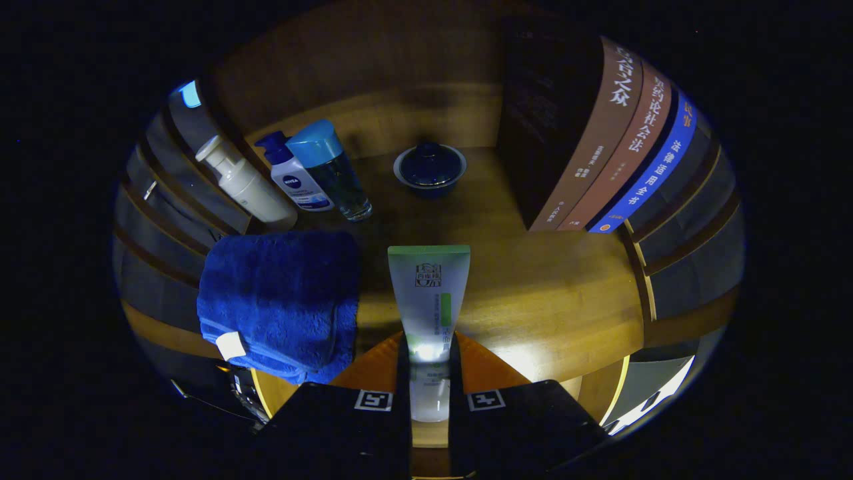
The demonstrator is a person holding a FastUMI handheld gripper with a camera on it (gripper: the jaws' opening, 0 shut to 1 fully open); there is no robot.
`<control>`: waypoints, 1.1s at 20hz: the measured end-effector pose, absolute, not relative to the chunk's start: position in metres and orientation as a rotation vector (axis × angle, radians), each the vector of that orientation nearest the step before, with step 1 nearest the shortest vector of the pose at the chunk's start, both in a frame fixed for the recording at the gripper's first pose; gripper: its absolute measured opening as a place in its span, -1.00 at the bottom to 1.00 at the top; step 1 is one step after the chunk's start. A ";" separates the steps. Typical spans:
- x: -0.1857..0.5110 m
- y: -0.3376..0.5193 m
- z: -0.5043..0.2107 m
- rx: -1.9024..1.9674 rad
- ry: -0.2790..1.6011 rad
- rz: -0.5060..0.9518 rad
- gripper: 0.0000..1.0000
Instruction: Pull open the drawer, take out the items inside it, and place them on the countertop above the cabinet.
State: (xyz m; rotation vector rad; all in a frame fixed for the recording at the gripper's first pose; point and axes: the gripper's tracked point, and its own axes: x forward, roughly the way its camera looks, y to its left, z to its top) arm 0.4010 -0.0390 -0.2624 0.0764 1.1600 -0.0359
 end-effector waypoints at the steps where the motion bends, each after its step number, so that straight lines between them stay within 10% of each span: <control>1: 0.403 -0.038 -0.268 0.076 1.171 -0.033 -0.48; 10: 0.406 -0.035 -0.287 0.126 1.210 -0.021 -0.08; 14: 0.405 -0.039 -0.280 0.096 1.165 -0.029 0.99; 22: 0.382 -0.041 -0.218 0.142 0.787 -0.007 1.00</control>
